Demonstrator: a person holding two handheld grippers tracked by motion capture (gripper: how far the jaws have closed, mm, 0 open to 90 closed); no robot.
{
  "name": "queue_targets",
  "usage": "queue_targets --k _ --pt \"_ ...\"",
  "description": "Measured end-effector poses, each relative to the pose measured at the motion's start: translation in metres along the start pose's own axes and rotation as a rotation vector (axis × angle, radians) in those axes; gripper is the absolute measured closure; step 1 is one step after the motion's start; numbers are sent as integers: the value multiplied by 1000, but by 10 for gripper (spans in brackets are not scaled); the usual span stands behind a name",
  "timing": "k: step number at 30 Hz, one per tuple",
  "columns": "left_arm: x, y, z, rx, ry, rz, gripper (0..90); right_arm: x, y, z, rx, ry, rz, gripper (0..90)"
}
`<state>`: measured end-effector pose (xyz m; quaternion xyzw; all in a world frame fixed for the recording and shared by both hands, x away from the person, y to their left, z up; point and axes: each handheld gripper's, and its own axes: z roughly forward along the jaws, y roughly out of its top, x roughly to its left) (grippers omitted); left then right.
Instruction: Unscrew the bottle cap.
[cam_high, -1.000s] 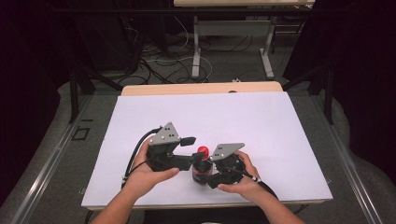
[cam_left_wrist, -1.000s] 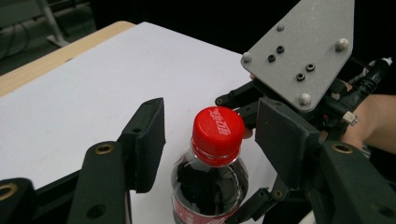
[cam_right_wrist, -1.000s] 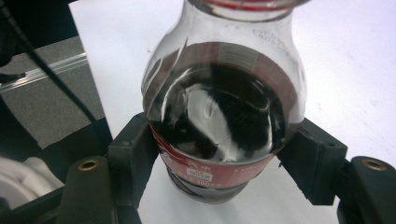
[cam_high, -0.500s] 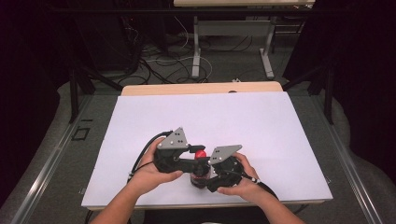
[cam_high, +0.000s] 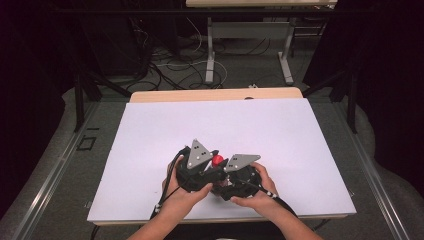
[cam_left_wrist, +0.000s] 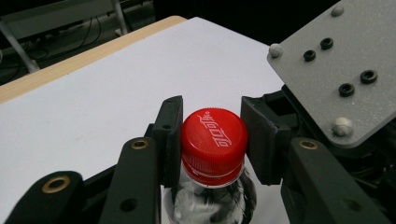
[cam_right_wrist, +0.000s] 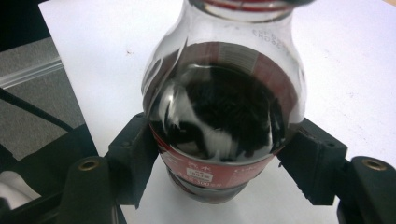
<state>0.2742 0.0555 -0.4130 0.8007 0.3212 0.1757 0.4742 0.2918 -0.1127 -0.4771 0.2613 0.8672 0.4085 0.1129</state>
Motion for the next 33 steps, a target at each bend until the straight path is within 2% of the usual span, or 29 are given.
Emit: queue_targets --k 1,4,6,7,8,11,14,15,16,18,19,21,24,26,28,31,33 --pt "1 0 0 6 -12 -1 602 -1 0 -1 4 5 4 312" --pt "5 1 -4 5 -37 -4 489 -2 -1 -1 6 11 12 312" --pt "10 2 -8 4 -47 22 441 -3 -2 0 5 17 9 312" --pt "13 2 -12 9 -66 38 424 -3 -2 0 7 22 2 312" --pt "17 3 -14 9 -79 37 418 -3 -2 0 3 30 -3 312" --pt "28 4 -19 9 -179 71 411 -2 -1 -1 -3 53 -20 312" --pt "37 6 -20 25 -270 152 410 -1 1 -2 -5 76 -37 312" --pt "39 6 -20 33 -292 172 406 -1 1 -2 -3 95 -49 312" --pt "41 6 -19 41 -323 186 390 1 1 -3 -4 97 -43 312" --pt "49 5 -17 41 -377 229 390 3 1 -3 -6 104 -64 312" --pt "53 5 -15 37 -398 235 398 3 2 -2 -10 116 -80 312" --pt "59 2 -13 18 -462 212 414 5 2 -3 -4 130 -87 312" --pt "61 -1 -11 -9 -493 222 459 7 2 -1 -14 136 -92 311" --pt "58 -3 -9 -28 -488 228 503 7 2 -2 0 141 -93 311" --pt "54 -3 -9 -18 -482 238 575 6 1 0 -4 136 -92 311" --pt "47 -4 -8 -22 -433 230 604 4 1 0 2 131 -87 311" --pt "41 -4 -7 -29 -370 212 607 4 0 1 -2 119 -70 312"
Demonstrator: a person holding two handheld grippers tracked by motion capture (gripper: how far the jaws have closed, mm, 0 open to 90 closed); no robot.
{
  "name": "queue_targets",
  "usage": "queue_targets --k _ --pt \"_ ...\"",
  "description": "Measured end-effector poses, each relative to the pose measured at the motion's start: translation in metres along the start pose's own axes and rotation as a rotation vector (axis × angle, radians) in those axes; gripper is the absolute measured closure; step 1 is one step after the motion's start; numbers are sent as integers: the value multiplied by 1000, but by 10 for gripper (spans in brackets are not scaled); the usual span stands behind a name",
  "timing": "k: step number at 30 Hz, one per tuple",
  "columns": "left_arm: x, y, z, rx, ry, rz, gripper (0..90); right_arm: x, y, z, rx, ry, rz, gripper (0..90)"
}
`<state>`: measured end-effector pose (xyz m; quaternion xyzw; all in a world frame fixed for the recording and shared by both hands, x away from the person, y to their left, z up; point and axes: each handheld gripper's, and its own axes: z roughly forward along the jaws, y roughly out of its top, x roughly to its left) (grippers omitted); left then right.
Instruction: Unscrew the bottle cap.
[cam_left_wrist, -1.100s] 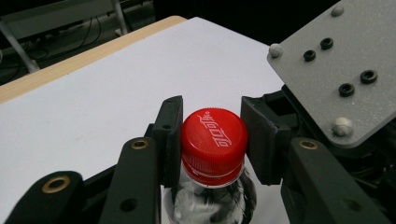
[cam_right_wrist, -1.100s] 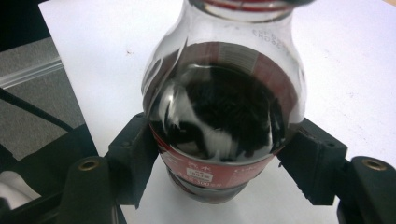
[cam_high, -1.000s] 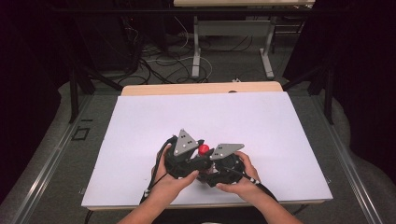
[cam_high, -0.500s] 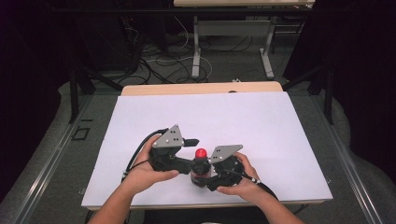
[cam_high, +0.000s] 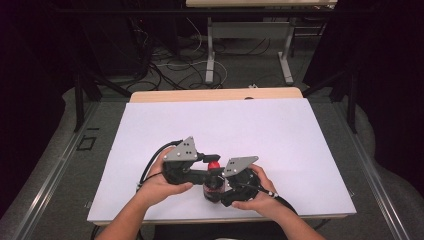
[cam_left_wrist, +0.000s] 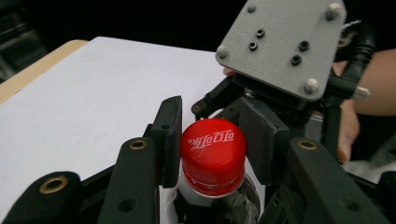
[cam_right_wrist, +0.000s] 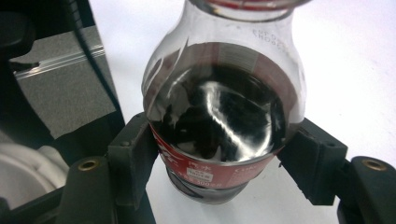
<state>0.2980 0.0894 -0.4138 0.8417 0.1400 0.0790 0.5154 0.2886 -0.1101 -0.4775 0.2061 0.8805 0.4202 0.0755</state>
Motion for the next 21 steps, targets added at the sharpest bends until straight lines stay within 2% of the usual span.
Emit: queue_targets --k 4,5,6,8,9,11,13,14,17,21 --pt "-15 3 7 13 167 -53 609 -2 0 0 10 -31 35 313" --pt "-18 3 9 8 217 -88 609 -2 -1 0 9 -39 41 313" --pt "-22 4 11 2 253 -130 609 -3 -1 1 -1 -67 43 313" --pt "-27 5 13 -1 309 -154 609 -3 -1 1 4 -89 37 313" --pt "-29 6 14 6 326 -149 609 -2 -1 1 10 -98 50 313" --pt "-31 9 13 -1 343 -146 609 -2 -2 2 5 -109 56 313" --pt "-32 12 11 -5 331 -152 610 -5 -2 1 10 -94 51 313" --pt "-32 14 10 -10 329 -155 609 -4 -2 1 2 -105 71 313" --pt "-32 17 5 -18 324 -158 609 -6 -2 0 5 -101 72 313" --pt "-26 17 -3 -28 338 -165 609 -8 -4 -1 -2 -114 80 313"
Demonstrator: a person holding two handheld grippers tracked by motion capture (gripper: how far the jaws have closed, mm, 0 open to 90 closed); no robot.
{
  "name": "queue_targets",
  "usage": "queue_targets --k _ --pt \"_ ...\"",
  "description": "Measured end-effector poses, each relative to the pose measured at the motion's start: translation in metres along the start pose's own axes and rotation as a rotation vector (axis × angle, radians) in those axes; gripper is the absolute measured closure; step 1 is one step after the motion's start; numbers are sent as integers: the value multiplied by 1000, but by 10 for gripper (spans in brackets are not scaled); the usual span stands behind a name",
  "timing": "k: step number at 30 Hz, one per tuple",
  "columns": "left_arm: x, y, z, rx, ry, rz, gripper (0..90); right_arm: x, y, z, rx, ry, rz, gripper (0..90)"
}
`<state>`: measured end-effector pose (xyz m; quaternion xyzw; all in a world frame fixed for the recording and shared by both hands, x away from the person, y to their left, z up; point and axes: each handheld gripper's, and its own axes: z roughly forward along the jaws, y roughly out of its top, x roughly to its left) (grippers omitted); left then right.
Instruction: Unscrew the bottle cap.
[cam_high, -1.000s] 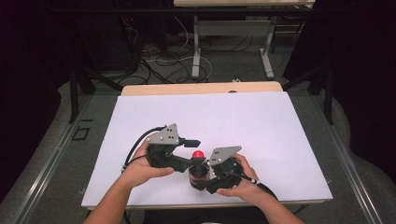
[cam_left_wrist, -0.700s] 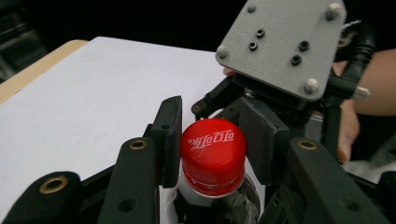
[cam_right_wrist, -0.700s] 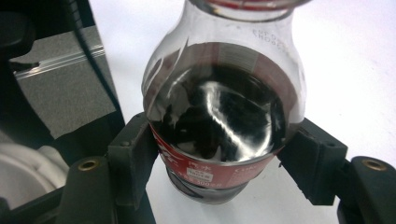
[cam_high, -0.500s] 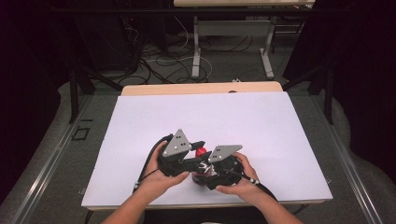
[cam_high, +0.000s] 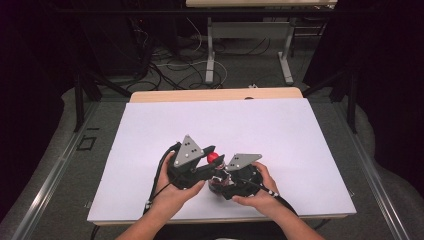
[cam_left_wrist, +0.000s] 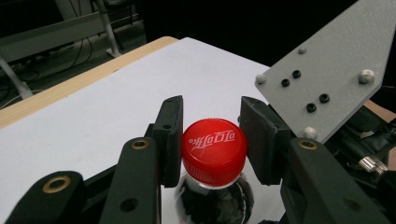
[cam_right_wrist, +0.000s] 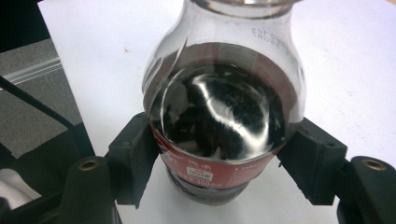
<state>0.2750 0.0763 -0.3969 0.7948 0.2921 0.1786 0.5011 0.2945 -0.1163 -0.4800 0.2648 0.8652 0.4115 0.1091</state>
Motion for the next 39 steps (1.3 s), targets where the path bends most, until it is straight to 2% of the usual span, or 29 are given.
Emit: queue_targets --k 3,5,6,7,9,10,15,19,23,26,31,34,35,37,39 --pt "9 -1 -4 1 15 -27 609 -3 0 -1 4 -1 -9 313" --pt "16 -2 -6 7 27 -38 609 -4 0 0 -13 -11 -4 313" --pt "19 -4 -6 3 35 -48 609 -5 0 -2 -1 -3 -4 313" --pt "23 -5 -7 7 38 -52 609 -5 0 -1 -17 -21 -1 313" --pt "29 -8 -8 8 57 -74 609 -7 -1 -2 -17 -28 1 313" --pt "32 -9 -9 12 56 -82 609 -8 0 -2 -8 -20 4 313" --pt "47 -17 -10 27 78 -122 609 -12 -1 -3 -32 -44 12 313" --pt "58 -24 -10 28 93 -154 609 -15 -2 -5 -30 -47 21 313" --pt "63 -31 -8 32 103 -178 609 -21 -3 -5 -35 -58 35 313" --pt "67 -38 -4 53 111 -185 609 -26 -3 -6 -34 -72 46 313" --pt "71 -50 2 54 119 -209 609 -38 -1 -8 -47 -115 63 312" --pt "74 -55 4 55 114 -215 609 -47 3 -11 -63 -141 88 312" --pt "75 -57 5 56 119 -209 609 -50 5 -12 -45 -137 88 313" --pt "76 -60 7 62 116 -213 609 -57 9 -12 -66 -170 88 313" --pt "77 -61 7 68 113 -212 609 -63 14 -12 -62 -185 98 313"
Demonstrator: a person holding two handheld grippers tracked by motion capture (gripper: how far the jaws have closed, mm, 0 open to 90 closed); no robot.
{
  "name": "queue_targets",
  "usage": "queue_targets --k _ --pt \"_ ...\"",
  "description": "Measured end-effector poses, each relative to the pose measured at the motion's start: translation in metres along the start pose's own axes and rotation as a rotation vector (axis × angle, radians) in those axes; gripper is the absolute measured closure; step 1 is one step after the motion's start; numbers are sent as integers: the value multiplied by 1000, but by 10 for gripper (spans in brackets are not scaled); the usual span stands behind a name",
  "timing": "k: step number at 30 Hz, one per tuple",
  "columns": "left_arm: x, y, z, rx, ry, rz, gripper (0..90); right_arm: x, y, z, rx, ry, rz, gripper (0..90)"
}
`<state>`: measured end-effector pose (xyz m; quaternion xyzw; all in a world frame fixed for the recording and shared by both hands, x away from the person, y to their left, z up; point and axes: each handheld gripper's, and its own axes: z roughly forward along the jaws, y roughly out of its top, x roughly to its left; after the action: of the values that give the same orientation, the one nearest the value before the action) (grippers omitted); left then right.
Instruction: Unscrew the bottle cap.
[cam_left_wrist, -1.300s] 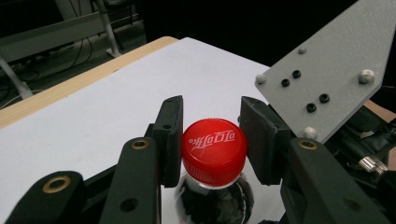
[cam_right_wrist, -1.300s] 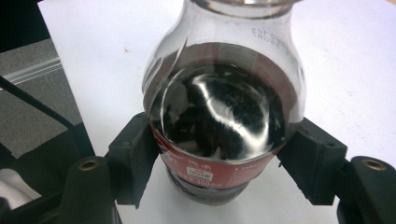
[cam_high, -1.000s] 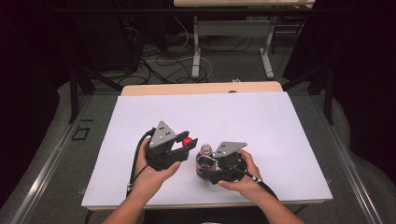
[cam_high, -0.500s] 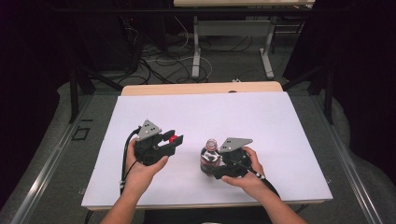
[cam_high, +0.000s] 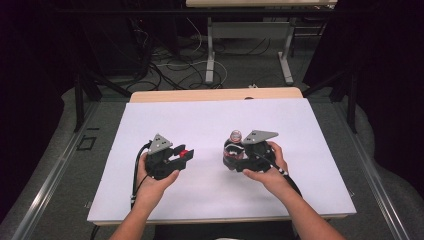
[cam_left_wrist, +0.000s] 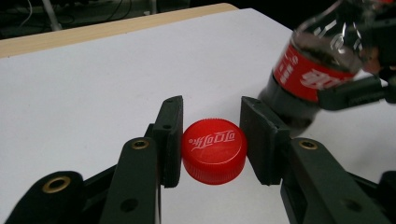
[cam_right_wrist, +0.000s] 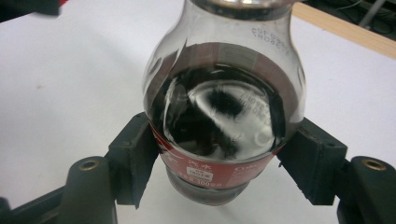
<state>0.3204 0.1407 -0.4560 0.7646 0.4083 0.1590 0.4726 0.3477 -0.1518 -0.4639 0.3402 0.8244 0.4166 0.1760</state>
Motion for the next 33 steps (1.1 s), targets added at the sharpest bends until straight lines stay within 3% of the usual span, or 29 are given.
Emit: queue_targets --k 11,21,33 --pt "5 -2 -4 -20 4 -16 609 -26 31 18 -21 -78 14 312" --pt "10 -2 -8 -20 11 -21 609 -45 55 54 -13 -101 45 311" --pt "14 -3 -7 -14 15 -26 609 -47 52 98 26 -110 71 308"
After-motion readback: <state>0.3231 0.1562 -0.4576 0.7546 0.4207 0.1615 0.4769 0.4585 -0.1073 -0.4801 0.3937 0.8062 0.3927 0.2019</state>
